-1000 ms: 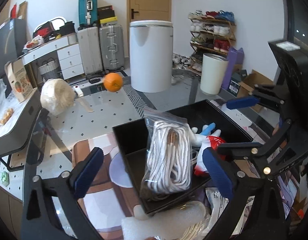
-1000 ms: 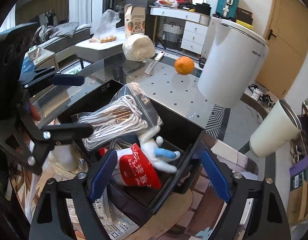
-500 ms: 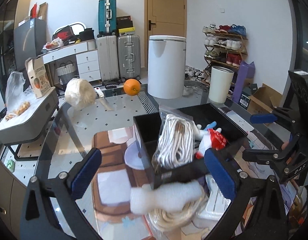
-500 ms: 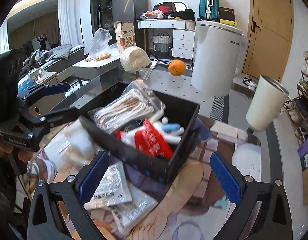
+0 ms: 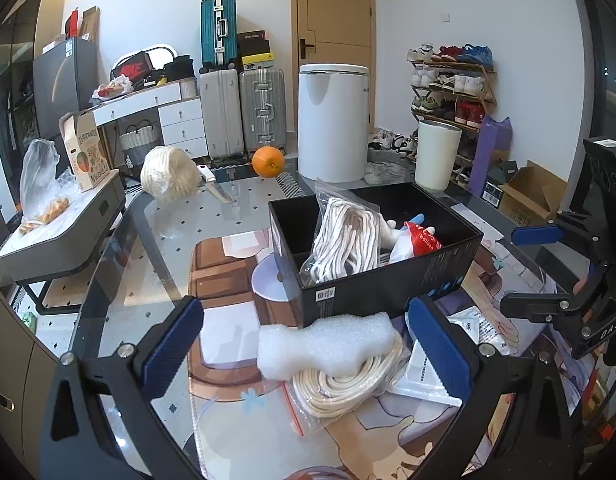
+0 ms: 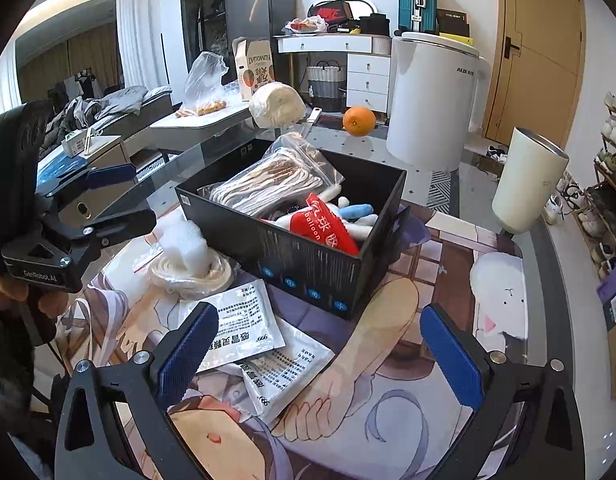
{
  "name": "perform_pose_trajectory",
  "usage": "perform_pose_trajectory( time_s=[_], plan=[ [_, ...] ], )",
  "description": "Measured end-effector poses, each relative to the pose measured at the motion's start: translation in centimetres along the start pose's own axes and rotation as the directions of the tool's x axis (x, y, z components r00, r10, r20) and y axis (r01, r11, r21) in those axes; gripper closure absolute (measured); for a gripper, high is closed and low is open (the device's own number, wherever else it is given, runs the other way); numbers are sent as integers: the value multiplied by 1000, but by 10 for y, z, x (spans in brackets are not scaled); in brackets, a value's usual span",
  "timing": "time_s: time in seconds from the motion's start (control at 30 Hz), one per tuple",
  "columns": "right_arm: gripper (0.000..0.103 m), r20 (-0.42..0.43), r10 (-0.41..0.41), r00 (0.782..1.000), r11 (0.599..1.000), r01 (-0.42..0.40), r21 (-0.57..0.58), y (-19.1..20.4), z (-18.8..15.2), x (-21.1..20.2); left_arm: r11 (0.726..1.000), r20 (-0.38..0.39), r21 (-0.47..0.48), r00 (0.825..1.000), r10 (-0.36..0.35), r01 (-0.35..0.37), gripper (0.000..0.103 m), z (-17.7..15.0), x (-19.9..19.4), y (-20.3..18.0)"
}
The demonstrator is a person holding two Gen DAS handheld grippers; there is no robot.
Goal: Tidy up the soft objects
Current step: 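Move the right gripper down onto the white printed packet and close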
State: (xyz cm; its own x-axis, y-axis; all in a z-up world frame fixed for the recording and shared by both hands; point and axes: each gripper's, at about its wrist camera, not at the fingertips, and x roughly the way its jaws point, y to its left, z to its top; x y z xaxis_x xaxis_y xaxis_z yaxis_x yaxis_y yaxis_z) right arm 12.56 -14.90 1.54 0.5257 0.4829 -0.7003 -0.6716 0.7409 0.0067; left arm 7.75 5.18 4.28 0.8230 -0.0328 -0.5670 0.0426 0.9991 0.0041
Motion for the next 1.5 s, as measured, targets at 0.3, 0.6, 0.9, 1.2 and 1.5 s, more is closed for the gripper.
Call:
perform_pose_trajectory(
  time_s=[0.3, 0.6, 0.9, 1.2, 1.5],
  plan=[
    [1, -16, 35, 999, 999, -35, 15, 3, -4, 7, 999, -45, 43, 999, 1, 1, 0, -6, 13, -7],
    [1, -68, 72, 995, 997, -71, 20, 6, -12, 21, 999, -74, 50, 997, -7, 11, 0, -11, 23, -7],
    [1, -105, 104, 989, 993, -108, -39, 31, -11, 36, 999, -84, 45, 996, -23, 27, 0, -14, 25, -5],
    [1, -156, 116, 981, 985, -133, -109, 57, -10, 59, 1000, -87, 14, 996, -23, 24, 0, -14, 25, 5],
    [1, -204, 88, 975, 979, -122, -164, 70, 3, 83, 1000, -91, 6, 996, -20, 21, 0, -15, 27, 8]
  ],
)
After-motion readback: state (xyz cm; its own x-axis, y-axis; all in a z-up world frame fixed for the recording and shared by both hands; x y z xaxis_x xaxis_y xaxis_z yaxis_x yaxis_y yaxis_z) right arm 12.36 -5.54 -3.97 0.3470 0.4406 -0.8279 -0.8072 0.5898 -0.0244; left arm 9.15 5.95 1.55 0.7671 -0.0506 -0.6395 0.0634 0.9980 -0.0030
